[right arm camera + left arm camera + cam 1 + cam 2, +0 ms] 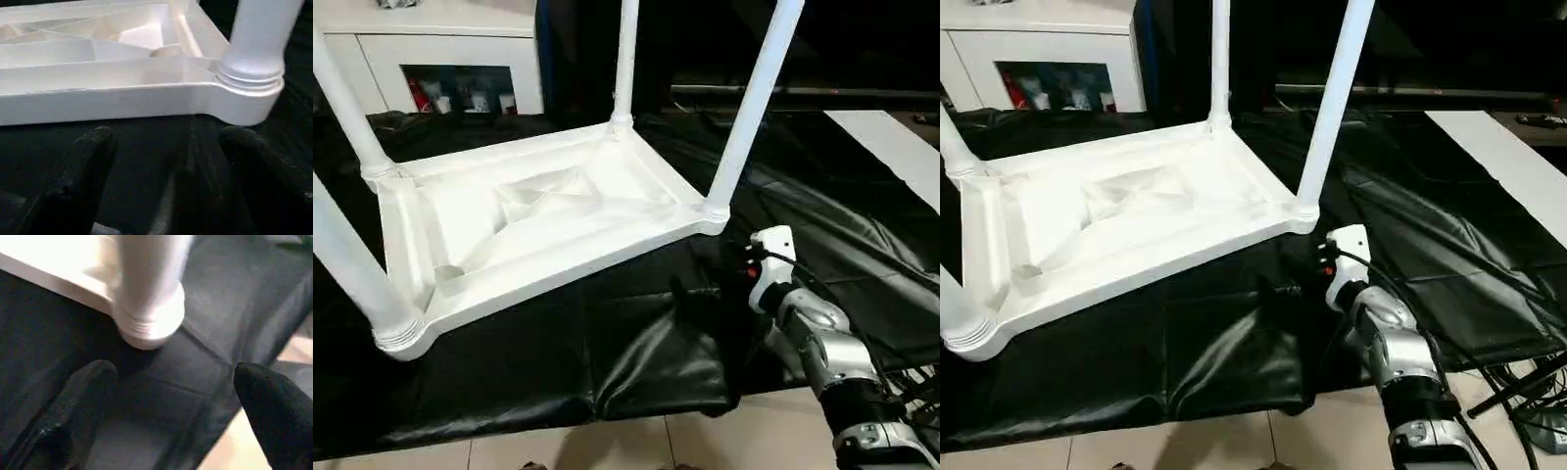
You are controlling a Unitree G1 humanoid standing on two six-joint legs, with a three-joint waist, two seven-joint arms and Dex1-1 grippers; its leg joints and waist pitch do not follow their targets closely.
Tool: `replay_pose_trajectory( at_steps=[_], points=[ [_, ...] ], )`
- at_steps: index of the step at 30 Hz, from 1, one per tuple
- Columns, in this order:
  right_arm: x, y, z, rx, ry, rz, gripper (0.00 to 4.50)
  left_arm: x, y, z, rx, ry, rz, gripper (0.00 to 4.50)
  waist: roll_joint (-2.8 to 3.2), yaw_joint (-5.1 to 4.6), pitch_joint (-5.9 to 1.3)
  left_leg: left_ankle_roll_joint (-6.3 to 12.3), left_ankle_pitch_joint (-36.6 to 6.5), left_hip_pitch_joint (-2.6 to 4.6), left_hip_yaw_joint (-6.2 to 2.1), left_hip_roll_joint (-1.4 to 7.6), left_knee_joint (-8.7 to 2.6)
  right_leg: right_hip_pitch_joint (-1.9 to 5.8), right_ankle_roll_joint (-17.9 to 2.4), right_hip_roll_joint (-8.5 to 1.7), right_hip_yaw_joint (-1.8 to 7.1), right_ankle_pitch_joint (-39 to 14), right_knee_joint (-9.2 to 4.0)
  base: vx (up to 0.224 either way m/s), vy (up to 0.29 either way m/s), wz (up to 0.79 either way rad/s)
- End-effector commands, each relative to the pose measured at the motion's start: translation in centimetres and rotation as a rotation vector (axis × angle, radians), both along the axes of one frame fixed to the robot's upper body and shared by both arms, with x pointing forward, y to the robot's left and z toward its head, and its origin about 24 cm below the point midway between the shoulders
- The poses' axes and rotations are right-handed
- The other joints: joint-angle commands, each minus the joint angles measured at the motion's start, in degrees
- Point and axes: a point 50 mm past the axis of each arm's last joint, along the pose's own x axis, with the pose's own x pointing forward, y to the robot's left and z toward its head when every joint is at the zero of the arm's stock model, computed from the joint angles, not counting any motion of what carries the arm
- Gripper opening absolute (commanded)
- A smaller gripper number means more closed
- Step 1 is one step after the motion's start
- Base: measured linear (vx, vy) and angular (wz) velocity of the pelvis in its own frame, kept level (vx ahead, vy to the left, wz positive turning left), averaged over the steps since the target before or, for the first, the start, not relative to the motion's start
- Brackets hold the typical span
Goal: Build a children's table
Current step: Rotate table base
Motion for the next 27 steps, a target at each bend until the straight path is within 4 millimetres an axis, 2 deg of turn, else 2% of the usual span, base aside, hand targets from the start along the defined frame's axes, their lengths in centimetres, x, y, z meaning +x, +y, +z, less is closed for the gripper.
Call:
replay_pose_trajectory(
  at_steps=[1, 2, 4, 5, 6, 9, 10, 11, 12, 13, 14, 17, 18, 20, 21, 23, 24, 25, 26, 27],
  points=[
    [-0.1, 0.2, 0.3, -0.009, -0.003, 0.024, 3.88, 0.8, 0.5, 1.9, -0.07, -0.146, 0.01, 4.43, 1.89, 0.23, -2.42, -1.63, -30.5, 2.19, -0.68, 0.84, -4.82, 0.53, -8.7, -2.63, 2.4, -29.5, -5.8, 0.0, 0.0, 0.0],
    [-0.1, 0.2, 0.2, -0.009, -0.002, 0.026, 3.88, 1.1, 0.4, 2.1, -0.085, -0.17, 0.006, 4.43, 2.07, 0.39, -2.43, -1.98, -30.3, 2.1, -0.79, 0.87, -4.95, 0.83, -9.2, -2.65, 2.31, -28.5, -5.6, 0.0, 0.0, 0.0],
    [-0.1, 0.3, 0.2, -0.011, 0.0, 0.03, 3.88, 1.5, 0.2, 2.4, -0.112, -0.209, -0.005, 4.43, 1.89, 0.44, -2.29, -2.58, -31.1, 1.94, -0.98, 1.14, -5.23, 1.09, -9.3, -2.68, 2.21, -27.7, -5.41, 0.0, 0.0, 0.0],
    [-0.1, 0.3, 0.2, -0.012, 0.001, 0.032, 3.88, 1.8, 0.0, 2.4, -0.125, -0.229, -0.011, 4.43, 1.81, 0.57, -2.24, -2.66, -32.0, 2.21, -0.86, 1.03, -5.15, 0.91, -9.1, -2.66, 2.21, -28.7, -5.49, 0.0, 0.0, 0.0],
    [-0.1, 0.4, 0.2, -0.013, 0.001, 0.034, 3.88, 2.1, -0.2, 2.4, -0.134, -0.252, -0.016, 4.43, 1.6, 0.54, -2.21, -2.63, -32.1, 2.22, -0.9, 0.95, -5.08, 1.04, -8.8, -2.84, 2.18, -30.3, -5.65, 0.0, 0.0, 0.0],
    [-0.2, 0.7, 0.1, -0.013, 0.0, 0.042, 3.88, 3.1, -1.5, 2.0, -0.189, -0.315, -0.045, 4.43, 1.65, 0.7, -2.13, -2.71, -32.0, 2.51, -0.94, 0.91, -4.92, 1.0, -8.0, -3.14, 2.2, -33.0, -6.11, 0.0, 0.0, 0.0],
    [-0.2, 1.0, 0.2, -0.012, -0.003, 0.052, 3.88, 3.9, -2.7, 1.4, -0.24, -0.339, -0.071, 4.43, 1.64, 0.69, -2.16, -2.74, -31.9, 2.43, -1.0, 0.92, -4.92, 1.13, -7.8, -3.21, 2.17, -33.5, -6.08, 0.0, 0.0, 0.0],
    [-0.3, 1.1, 0.2, -0.012, -0.004, 0.058, 3.88, 4.3, -3.3, 1.0, -0.259, -0.344, -0.081, 4.43, 1.69, 0.92, -2.09, -2.83, -32.3, 2.83, -1.01, 0.96, -4.91, 0.95, -7.4, -3.18, 2.08, -34.6, -6.41, 0.0, 0.0, 0.0],
    [-0.3, 1.2, 0.2, -0.013, -0.004, 0.063, 3.88, 4.6, -3.7, 0.7, -0.268, -0.347, -0.084, 4.43, 1.5, 0.91, -2.26, -2.83, -31.9, 2.81, -1.03, 1.01, -4.88, 1.03, -7.4, -3.17, 2.11, -34.0, -6.26, 0.0, 0.0, 0.0],
    [-0.3, 1.2, 0.2, -0.013, -0.004, 0.064, 3.88, 4.7, -3.8, 0.7, -0.268, -0.347, -0.085, 4.43, 1.6, 0.99, -2.32, -2.83, -31.5, 2.65, -1.09, 0.98, -4.91, 1.2, -7.4, -3.17, 2.11, -33.6, -6.12, 0.0, 0.0, 0.0],
    [-0.3, 1.3, 0.2, -0.015, -0.005, 0.07, 3.88, 5.1, -4.6, -0.1, -0.264, -0.346, -0.102, 4.43, 1.55, 0.94, -2.36, -2.82, -31.2, 2.44, -1.08, 0.98, -5.02, 1.28, -7.2, -3.05, 2.1, -33.1, -6.09, 0.0, 0.0, 0.0],
    [-0.3, 1.6, 0.2, -0.014, -0.005, 0.078, 3.88, 6.0, -6.7, -1.0, -0.338, -0.353, -0.137, 4.43, 1.45, 0.84, -2.43, -2.94, -30.8, 2.48, -1.05, 0.97, -4.92, 1.34, -6.9, -3.07, 2.07, -33.6, -6.12, 0.0, 0.0, 0.0],
    [-0.3, 1.6, 0.2, -0.014, -0.005, 0.079, 3.88, 6.2, -7.0, -1.1, -0.352, -0.354, -0.141, 4.43, 1.51, 0.93, -2.44, -3.01, -30.9, 2.83, -0.9, 0.99, -4.81, 1.01, -7.1, -2.94, 2.1, -33.2, -6.2, 0.0, 0.0, 0.0],
    [-0.3, 1.9, 0.1, -0.02, -0.002, 0.094, 3.88, 6.9, -10.4, -1.7, -0.493, -0.343, -0.219, 4.43, 1.67, 0.98, -2.52, -3.25, -30.8, 2.59, -0.97, 1.1, -4.94, 1.38, -7.9, -2.94, 2.08, -31.5, -5.88, 0.0, 0.0, 0.0],
    [-0.3, 2.0, 0.0, -0.025, 0.001, 0.102, 3.88, 7.0, -11.7, -1.8, -0.544, -0.335, -0.255, 4.43, 1.64, 1.18, -2.55, -3.28, -31.0, 2.76, -0.81, 1.1, -4.83, 1.17, -8.3, -2.91, 2.12, -30.7, -5.94, 0.0, 0.0, 0.0],
    [-0.2, 2.1, -0.1, -0.042, 0.013, 0.103, 3.88, 7.1, -13.2, -2.0, -0.593, -0.315, -0.302, 4.43, 1.61, 1.37, -2.6, -3.3, -30.8, 2.6, -0.77, 1.11, -4.83, 1.29, -8.8, -2.84, 2.17, -29.5, -5.67, 0.0, 0.0, 0.0],
    [-0.1, 2.1, -0.3, -0.064, 0.03, 0.097, 3.88, 7.1, -14.5, -2.1, -0.624, -0.298, -0.345, 4.43, 1.08, 1.23, -2.63, -3.12, -30.1, 2.15, -0.78, 0.98, -4.88, 1.65, -8.3, -2.82, 2.09, -29.7, -5.65, 0.0, 0.0, 0.0],
    [0.0, 2.1, -0.4, -0.072, 0.037, 0.094, 3.88, 7.1, -15.0, -2.2, -0.634, -0.291, -0.364, 4.43, 1.26, 1.3, -2.71, -3.21, -29.6, 2.06, -0.9, 0.96, -4.95, 1.82, -8.2, -2.87, 2.07, -29.8, -5.5, 0.0, 0.0, 0.0],
    [0.2, 2.1, -0.7, -0.101, 0.054, 0.086, 3.88, 7.1, -16.4, -2.4, -0.675, -0.264, -0.416, 4.43, 0.97, 1.07, -2.69, -3.31, -29.2, 2.01, -0.79, 0.95, -4.92, 1.73, -7.7, -2.84, 2.07, -30.2, -5.65, 0.0, 0.0, 0.0],
    [0.4, 2.1, -0.8, -0.116, 0.062, 0.08, 3.88, 7.1, -17.5, -2.6, -0.689, -0.254, -0.453, 4.43, 0.97, 1.0, -2.65, -3.32, -29.1, 2.09, -0.72, 0.77, -4.77, 1.67, -7.2, -2.85, 2.02, -31.6, -5.94, 0.0, 0.0, 0.0]
  ],
)
